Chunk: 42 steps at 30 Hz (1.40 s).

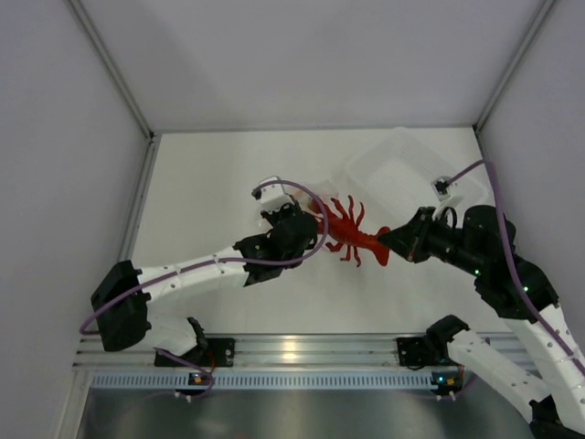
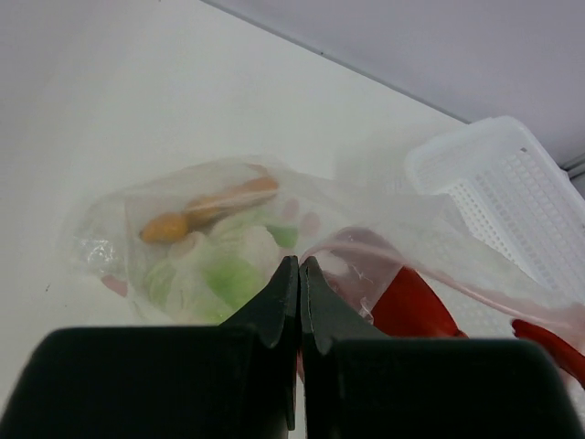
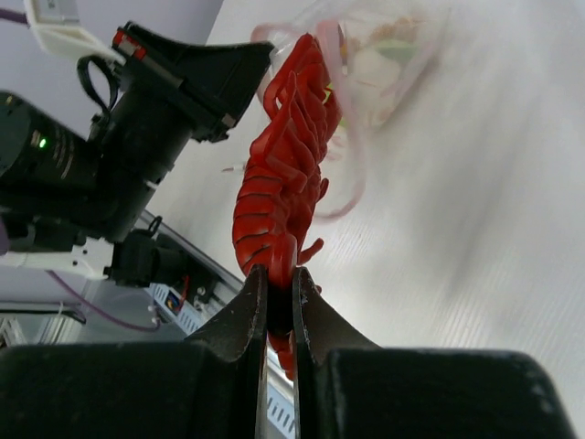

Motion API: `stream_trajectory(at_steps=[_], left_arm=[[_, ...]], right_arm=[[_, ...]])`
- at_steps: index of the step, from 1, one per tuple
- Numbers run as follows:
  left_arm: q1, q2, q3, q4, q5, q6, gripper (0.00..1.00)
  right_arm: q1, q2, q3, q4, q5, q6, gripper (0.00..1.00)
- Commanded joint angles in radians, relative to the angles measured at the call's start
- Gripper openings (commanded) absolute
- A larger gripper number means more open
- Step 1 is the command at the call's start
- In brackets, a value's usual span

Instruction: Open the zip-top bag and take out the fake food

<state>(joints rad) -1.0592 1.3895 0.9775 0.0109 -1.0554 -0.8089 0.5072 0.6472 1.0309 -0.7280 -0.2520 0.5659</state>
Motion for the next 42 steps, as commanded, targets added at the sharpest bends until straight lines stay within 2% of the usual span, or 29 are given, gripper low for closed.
stream_trajectory(at_steps=[1, 10, 15, 21, 24, 28, 33, 36, 37, 39, 40, 41, 42], left_arm=[[0.036, -0.046, 0.000, 0.011, -0.034, -0.007, 0.00], [0.071, -0.057, 0.009, 0.004, -0.002, -0.013, 0.00], [0.076, -0.061, -0.005, -0.008, 0.000, -0.041, 0.00], [0.162, -0.069, 0.007, -0.150, 0.063, -0.107, 0.00], [0.194, -0.086, -0.003, -0.161, 0.084, -0.113, 0.00], [0.206, -0.133, -0.040, -0.158, 0.103, -0.113, 0.00], [0.206, -0.207, -0.065, -0.158, 0.168, -0.098, 0.00], [0.208, -0.231, -0.059, -0.172, 0.221, -0.066, 0.00], [0.208, -0.239, -0.056, -0.190, 0.230, -0.064, 0.00], [0.208, -0.265, -0.060, -0.198, 0.244, -0.062, 0.00], [0.208, -0.274, -0.063, -0.200, 0.256, -0.059, 0.00], [0.208, -0.293, -0.066, -0.198, 0.264, -0.056, 0.00], [0.209, -0.300, -0.069, -0.200, 0.270, -0.046, 0.00]], right_arm=[[-0.012, -0.067, 0.081, -0.031, -0.053, -0.041, 0.00], [-0.010, -0.106, 0.149, -0.103, -0.049, -0.063, 0.00], [-0.010, -0.098, 0.269, -0.169, 0.077, -0.086, 0.00], [-0.003, -0.061, 0.411, -0.215, 0.169, -0.101, 0.00], [0.005, -0.040, 0.451, -0.206, 0.244, -0.103, 0.00], [0.016, -0.003, 0.431, -0.151, 0.433, -0.101, 0.00], [0.017, 0.118, 0.394, -0.027, 0.465, -0.104, 0.00], [-0.015, 0.216, 0.429, 0.011, 0.422, -0.107, 0.00], [-0.039, 0.259, 0.431, 0.027, 0.334, -0.095, 0.00], [-0.184, 0.293, 0.408, 0.067, 0.194, -0.069, 0.00], [-0.253, 0.308, 0.393, 0.111, 0.043, -0.036, 0.00], [-0.383, 0.331, 0.356, 0.142, -0.023, -0.028, 0.00], [-0.438, 0.342, 0.338, 0.168, -0.079, -0.020, 0.00]])
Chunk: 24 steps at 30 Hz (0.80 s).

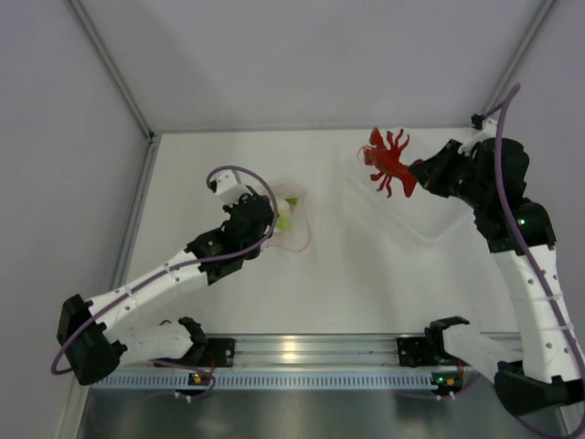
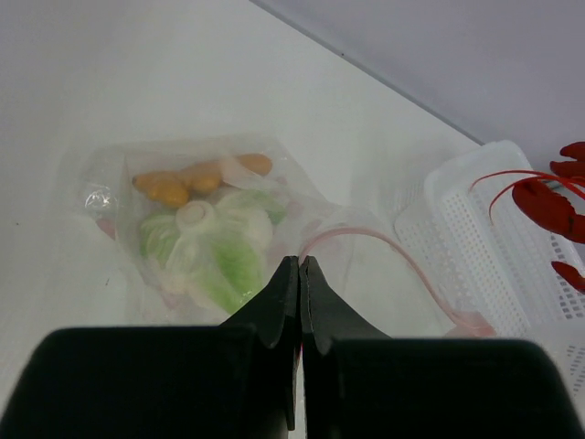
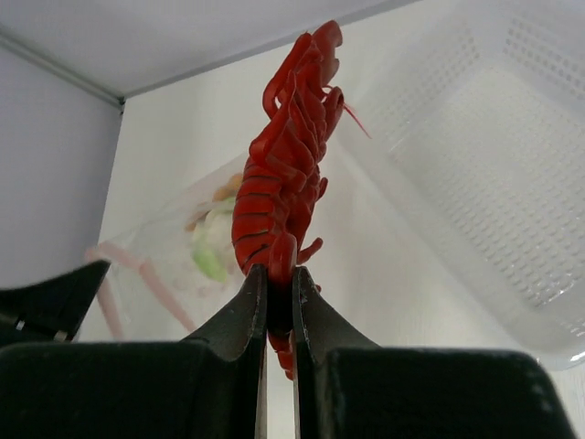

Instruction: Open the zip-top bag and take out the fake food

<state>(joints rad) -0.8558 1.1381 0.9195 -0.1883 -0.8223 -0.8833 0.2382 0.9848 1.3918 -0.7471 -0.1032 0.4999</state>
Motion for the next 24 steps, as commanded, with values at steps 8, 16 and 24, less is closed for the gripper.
stream_trajectory(at_steps=[8, 16, 24], left_arm=[[0.008, -0.061, 0.012, -0.017, 0.083, 0.076, 0.00], [0.012, -0.055, 0.032, -0.017, 0.114, 0.095, 0.00], [0.014, -0.054, 0.045, -0.017, 0.140, 0.104, 0.00]], right_arm=[[-0.559, 0.109, -0.235, 0.429, -0.630, 0.172, 0.00], [-0.649, 0.216, -0.373, 0.528, -0.684, 0.230, 0.00], [-0.677, 0.290, -0.525, 0.690, -0.645, 0.276, 0.00]])
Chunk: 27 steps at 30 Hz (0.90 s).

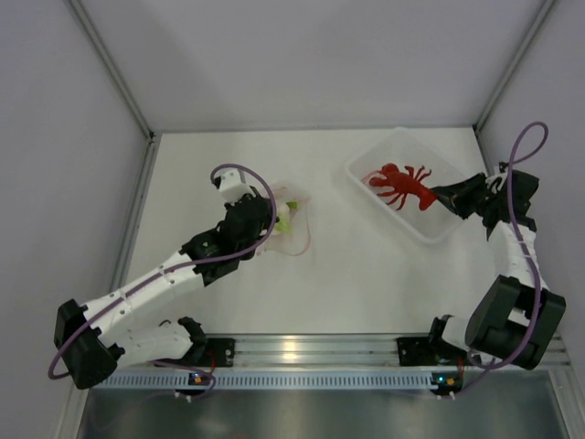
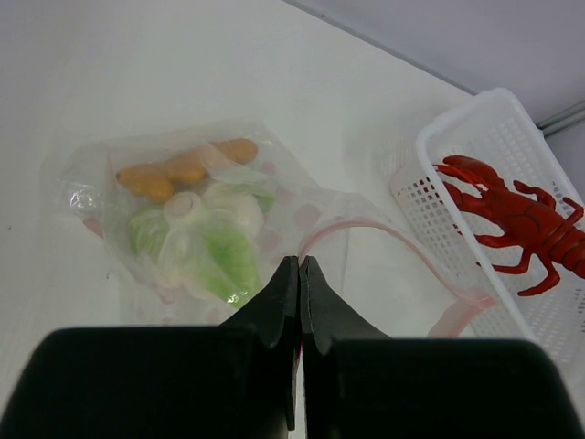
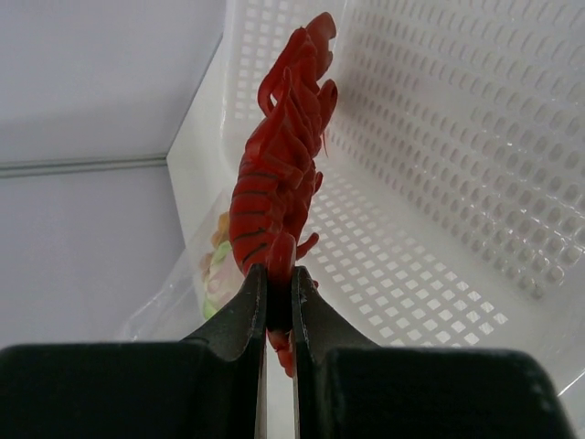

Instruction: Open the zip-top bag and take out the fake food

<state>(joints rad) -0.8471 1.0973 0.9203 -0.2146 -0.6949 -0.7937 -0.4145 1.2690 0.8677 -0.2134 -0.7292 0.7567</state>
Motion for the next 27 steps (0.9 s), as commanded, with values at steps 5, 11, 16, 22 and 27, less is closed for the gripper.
stream_trajectory(at_steps=[5, 11, 16, 22, 27], left_arm=[[0.005, -0.002, 0.058, 0.009, 0.029, 0.025, 0.00], [0.005, 0.010, 0.072, 0.009, 0.049, 0.033, 0.00], [0.005, -0.002, 0.072, 0.009, 0.058, 0.048, 0.00], [0.005, 0.027, 0.115, -0.009, 0.130, 0.089, 0.00], [0.005, 0.065, 0.169, -0.031, 0.207, 0.132, 0.00]], right_arm=[[-0.032, 0.062, 0.023, 0.041, 0.063, -0.066, 0.20], [-0.037, 0.121, 0.106, -0.055, 0.157, -0.143, 0.43], [-0.035, 0.121, 0.129, -0.115, 0.257, -0.175, 0.68], [-0.011, 0.076, 0.183, -0.211, 0.418, -0.253, 0.99], [0.086, 0.041, 0.232, -0.270, 0.662, -0.335, 0.99]])
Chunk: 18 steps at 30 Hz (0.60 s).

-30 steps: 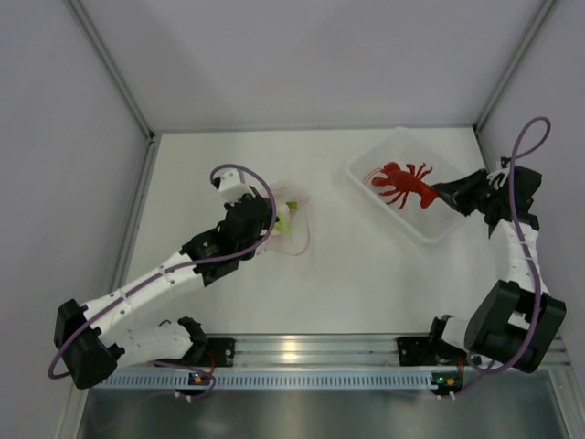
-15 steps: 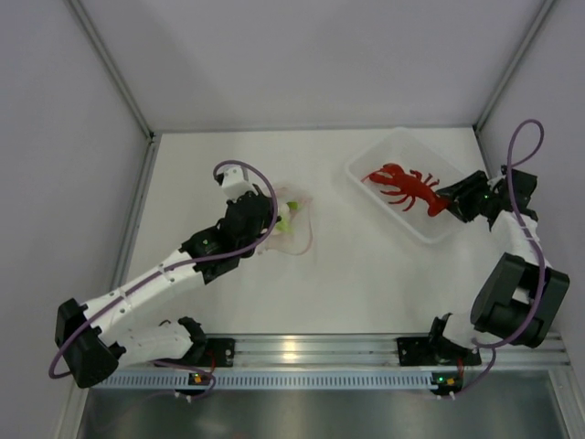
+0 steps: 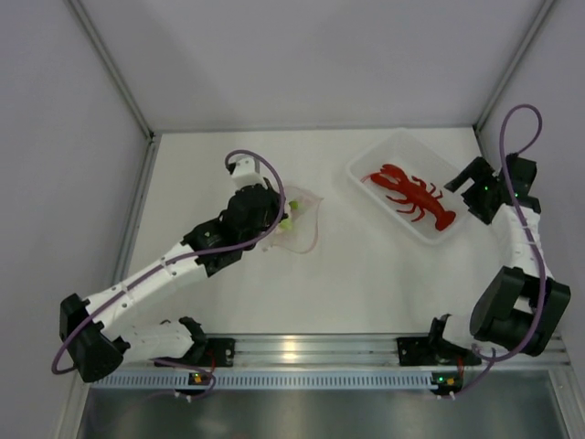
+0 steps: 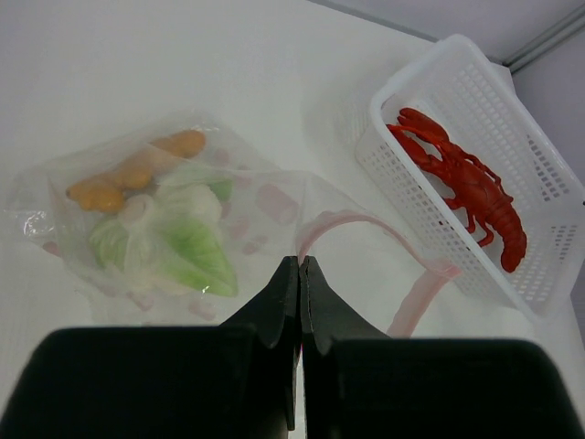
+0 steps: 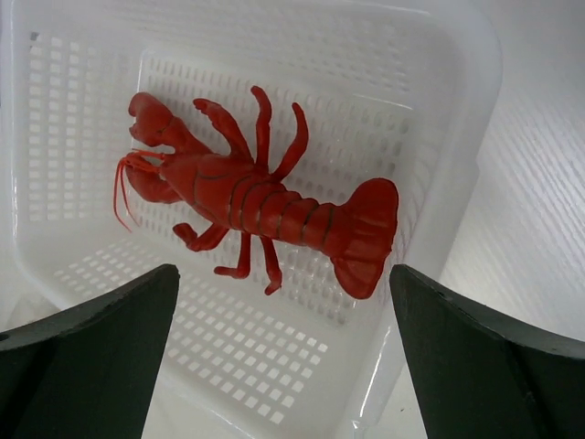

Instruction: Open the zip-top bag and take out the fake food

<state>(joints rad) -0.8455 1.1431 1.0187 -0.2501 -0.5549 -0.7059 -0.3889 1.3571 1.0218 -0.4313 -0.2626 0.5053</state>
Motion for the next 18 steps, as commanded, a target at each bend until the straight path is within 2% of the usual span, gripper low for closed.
stream_trajectory(at_steps=[1, 3, 6, 9, 12, 13, 16, 18], left_arm=[[0.003, 0.026, 0.084, -0.006, 0.103, 0.060, 0.00], [0.002, 0.043, 0.116, -0.032, 0.136, 0.077, 0.00], [0.003, 0.070, 0.164, -0.061, 0.161, 0.101, 0.00], [0.002, 0.092, 0.208, -0.072, 0.179, 0.118, 0.00], [0.002, 0.118, 0.244, -0.072, 0.205, 0.114, 0.00], [0.000, 0.125, 0.253, -0.072, 0.214, 0.105, 0.00], [-0.015, 0.164, 0.302, -0.068, 0.253, 0.074, 0.00], [-0.032, 0.188, 0.340, -0.069, 0.259, 0.066, 0.00]], right_arm=[[0.086, -0.046, 0.105, -0.070, 0.218, -0.089, 1.00], [0.110, -0.062, 0.119, -0.099, 0.256, -0.106, 1.00], [0.218, -0.175, 0.113, -0.096, 0.335, -0.139, 0.99], [0.343, -0.304, 0.054, -0.035, 0.266, -0.127, 1.00], [0.441, -0.407, -0.038, 0.029, 0.101, -0.074, 1.00], [0.464, -0.427, -0.063, 0.035, 0.062, -0.061, 0.98], [0.559, -0.501, -0.068, 0.026, -0.006, -0.019, 0.78], [0.619, -0.550, -0.060, 0.014, -0.029, 0.004, 0.70]])
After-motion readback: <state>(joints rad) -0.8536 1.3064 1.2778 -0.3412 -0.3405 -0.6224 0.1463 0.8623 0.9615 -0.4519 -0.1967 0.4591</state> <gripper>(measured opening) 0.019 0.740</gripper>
